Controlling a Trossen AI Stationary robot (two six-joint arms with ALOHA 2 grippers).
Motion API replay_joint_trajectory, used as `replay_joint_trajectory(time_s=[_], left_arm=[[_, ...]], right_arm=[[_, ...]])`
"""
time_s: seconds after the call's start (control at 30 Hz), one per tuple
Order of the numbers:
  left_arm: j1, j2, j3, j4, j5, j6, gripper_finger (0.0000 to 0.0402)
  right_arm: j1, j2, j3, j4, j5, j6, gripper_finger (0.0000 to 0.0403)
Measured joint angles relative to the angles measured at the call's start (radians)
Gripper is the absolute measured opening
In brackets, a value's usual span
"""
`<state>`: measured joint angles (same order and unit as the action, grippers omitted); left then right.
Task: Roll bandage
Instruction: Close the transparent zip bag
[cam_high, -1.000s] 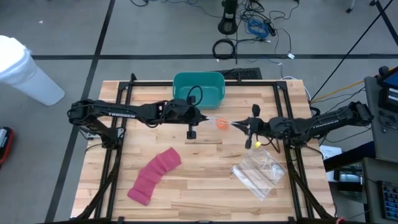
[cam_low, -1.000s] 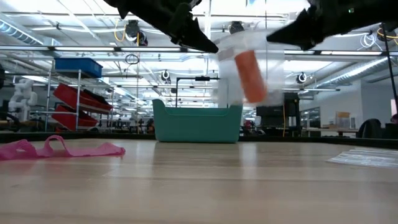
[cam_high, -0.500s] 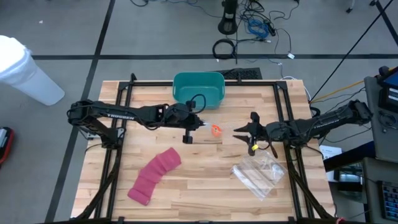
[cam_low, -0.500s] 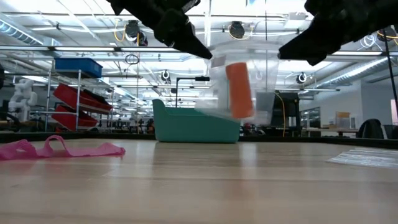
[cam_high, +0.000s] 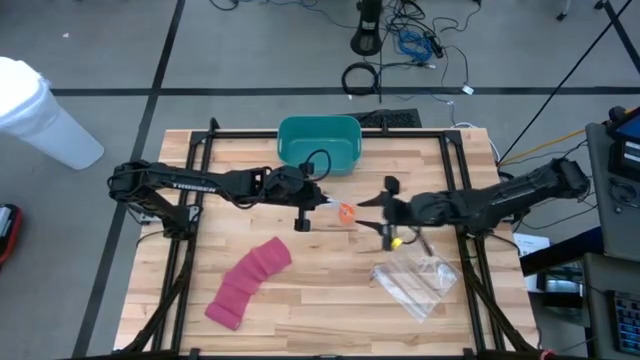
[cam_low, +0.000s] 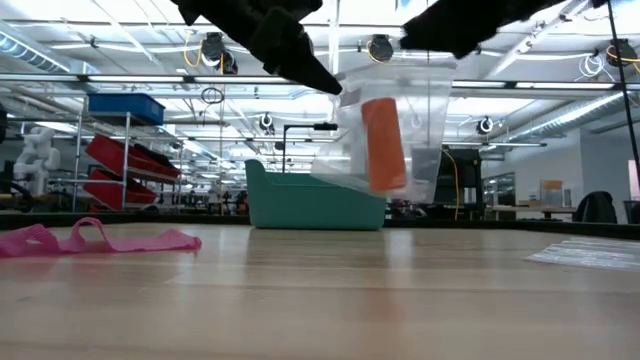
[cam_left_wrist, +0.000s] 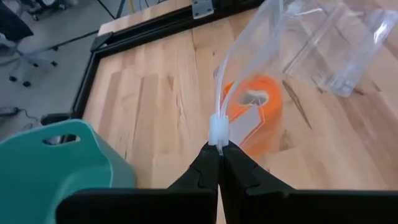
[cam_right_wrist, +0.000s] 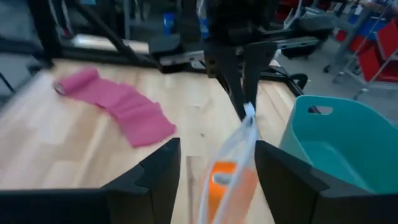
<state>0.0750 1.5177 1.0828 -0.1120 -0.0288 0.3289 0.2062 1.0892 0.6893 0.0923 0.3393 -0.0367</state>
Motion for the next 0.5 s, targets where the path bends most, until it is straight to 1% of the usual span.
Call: replay_joint_trajectory(time_s=[0.13, 0.27, 0.4, 0.5], left_arm=[[0.0, 0.0, 0.0, -0.002, 0.001, -0.033, 0.0], [0.0, 0.0, 0.0, -0.011, 0.006, -0.034, 0.0], [0.0, 0.0, 0.0, -0.046, 0.006, -0.032, 0.0], [0.0, 0.0, 0.0, -0.055, 0.006, -0.012, 0.0]], right_arm=[[-0.042, 0.153, 0.102, -0.002, -0.001, -0.108, 0.0192], [-0.087, 0.271, 0.197, -0.003, 0.0, -0.182, 0.0192], [-0.12, 0.334, 0.268, -0.043, -0.001, -0.21, 0.0191], [-0.144, 0.367, 0.304, -0.097, -0.009, -0.211, 0.0177]])
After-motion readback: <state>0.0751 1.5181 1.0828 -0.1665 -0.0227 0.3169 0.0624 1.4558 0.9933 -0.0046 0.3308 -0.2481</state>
